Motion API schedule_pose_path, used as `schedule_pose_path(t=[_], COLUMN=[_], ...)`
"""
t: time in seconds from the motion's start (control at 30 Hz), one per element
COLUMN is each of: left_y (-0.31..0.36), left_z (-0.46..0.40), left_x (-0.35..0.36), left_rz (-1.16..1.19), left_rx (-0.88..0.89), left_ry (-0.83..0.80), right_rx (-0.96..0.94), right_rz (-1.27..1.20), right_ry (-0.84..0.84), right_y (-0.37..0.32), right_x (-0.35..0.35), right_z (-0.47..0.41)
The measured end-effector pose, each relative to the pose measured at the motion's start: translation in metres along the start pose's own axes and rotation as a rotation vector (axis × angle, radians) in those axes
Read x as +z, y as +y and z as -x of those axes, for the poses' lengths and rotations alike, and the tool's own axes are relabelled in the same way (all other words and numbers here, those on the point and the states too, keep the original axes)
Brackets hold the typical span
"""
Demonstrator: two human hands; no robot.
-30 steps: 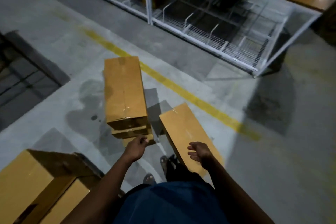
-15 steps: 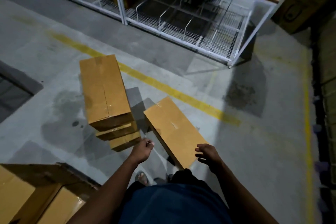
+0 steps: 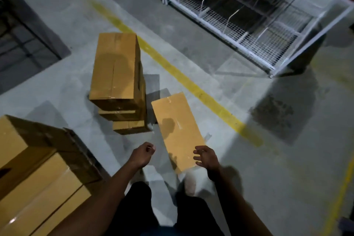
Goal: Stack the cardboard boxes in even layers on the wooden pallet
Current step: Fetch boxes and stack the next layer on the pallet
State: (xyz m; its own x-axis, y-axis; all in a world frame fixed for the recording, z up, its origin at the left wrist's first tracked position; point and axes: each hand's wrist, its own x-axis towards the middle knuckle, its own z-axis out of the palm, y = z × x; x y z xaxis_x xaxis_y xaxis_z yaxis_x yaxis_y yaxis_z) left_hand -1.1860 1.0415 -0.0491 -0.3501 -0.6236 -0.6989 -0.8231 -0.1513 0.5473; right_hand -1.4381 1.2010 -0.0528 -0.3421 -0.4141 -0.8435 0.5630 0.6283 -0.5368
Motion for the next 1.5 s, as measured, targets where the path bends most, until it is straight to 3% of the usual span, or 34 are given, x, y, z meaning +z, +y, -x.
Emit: schedule_pose_path(t=[0.3,0.6,0.93,1.2,1.5], left_y=[0.016,-0.034,-0.084,-0.077,-0.021], left_z=[-0.040,-0.194,-0.330,-0.313,-0.200], left_x=[0.094,0.150,0.203,0.208,0.164], left_rz=[0.049,0.156,0.397,0.491,0.556], left_rx=[-0.081,-0.179,-0.330,-0.330,-0.284], left_ry=[-0.026,0.074,0.124,0.175,0.198], right_rx=[-0.130,-0.239,-0.187,-0.263,-0.319], right_rz=[0.429,0.826,0.826,0.724,0.716], right_ry=[0.093,0.139,0.136,0.153,0.192], right_y=[0.008,0.029,0.072,0.070,0.038], right_x=[-0.048,-0.033,-0.034,-0.040,-0.051], right_z=[-0.081,-0.250,-0.411,-0.391,-0.269])
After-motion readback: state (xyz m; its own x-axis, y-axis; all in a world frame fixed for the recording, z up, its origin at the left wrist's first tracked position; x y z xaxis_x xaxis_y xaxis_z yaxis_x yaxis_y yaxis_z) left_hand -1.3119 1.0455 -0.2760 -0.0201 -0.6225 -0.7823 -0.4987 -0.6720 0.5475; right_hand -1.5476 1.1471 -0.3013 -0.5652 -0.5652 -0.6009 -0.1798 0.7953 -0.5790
